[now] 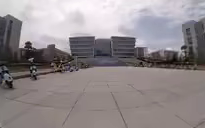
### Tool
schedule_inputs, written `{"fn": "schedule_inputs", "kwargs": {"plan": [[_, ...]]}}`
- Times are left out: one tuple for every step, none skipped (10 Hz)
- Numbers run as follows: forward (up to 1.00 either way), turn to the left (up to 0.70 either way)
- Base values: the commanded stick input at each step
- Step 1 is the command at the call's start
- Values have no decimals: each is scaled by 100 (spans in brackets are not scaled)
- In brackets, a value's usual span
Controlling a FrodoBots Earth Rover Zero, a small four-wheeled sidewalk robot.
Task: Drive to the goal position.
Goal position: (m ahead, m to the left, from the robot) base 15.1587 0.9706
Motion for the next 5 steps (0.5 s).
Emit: {"fn": "schedule_inputs", "kwargs": {"plan": [[100,9],[100,40],[100,39],[100,32],[100,8]]}}
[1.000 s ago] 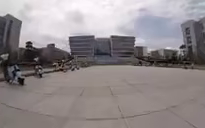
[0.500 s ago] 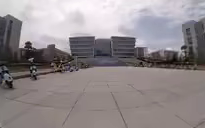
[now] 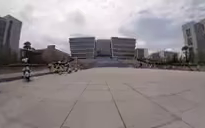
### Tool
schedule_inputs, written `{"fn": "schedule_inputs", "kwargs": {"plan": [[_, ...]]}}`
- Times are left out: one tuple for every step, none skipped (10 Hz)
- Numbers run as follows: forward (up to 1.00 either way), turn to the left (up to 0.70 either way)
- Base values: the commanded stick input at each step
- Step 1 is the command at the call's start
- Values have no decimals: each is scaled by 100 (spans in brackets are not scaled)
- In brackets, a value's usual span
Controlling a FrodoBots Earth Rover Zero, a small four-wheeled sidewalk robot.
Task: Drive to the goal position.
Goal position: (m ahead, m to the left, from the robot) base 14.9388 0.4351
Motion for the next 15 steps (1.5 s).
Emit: {"fn": "schedule_inputs", "kwargs": {"plan": [[100,0],[100,0],[100,0],[100,0],[100,0],[100,0],[100,0],[100,0],[100,0],[100,0],[100,0],[100,0],[100,0],[100,0],[100,0]]}}
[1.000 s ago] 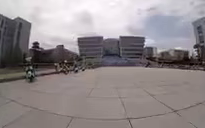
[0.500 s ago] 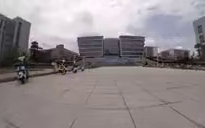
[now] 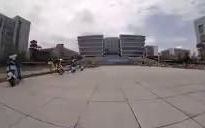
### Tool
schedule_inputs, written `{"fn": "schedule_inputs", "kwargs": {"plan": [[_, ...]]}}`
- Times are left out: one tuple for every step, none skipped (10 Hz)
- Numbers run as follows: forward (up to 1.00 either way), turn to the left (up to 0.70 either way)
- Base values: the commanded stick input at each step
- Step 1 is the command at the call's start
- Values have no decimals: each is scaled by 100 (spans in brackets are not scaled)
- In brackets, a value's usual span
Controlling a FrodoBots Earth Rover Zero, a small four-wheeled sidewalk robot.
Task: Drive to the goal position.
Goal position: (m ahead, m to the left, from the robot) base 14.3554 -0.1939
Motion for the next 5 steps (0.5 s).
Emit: {"fn": "schedule_inputs", "kwargs": {"plan": [[100,0],[100,0],[100,0],[100,0],[100,0]]}}
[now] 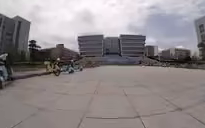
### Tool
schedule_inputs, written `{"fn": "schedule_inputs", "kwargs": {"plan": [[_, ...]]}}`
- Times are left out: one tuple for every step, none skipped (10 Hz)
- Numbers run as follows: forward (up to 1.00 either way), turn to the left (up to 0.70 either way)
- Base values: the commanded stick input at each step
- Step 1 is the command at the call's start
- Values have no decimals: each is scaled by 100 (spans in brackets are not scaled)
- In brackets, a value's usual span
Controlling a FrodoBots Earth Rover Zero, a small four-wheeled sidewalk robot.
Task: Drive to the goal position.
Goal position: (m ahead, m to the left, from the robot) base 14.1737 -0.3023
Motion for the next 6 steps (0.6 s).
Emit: {"fn": "schedule_inputs", "kwargs": {"plan": [[100,0],[100,0],[100,0],[100,0],[100,0],[100,0]]}}
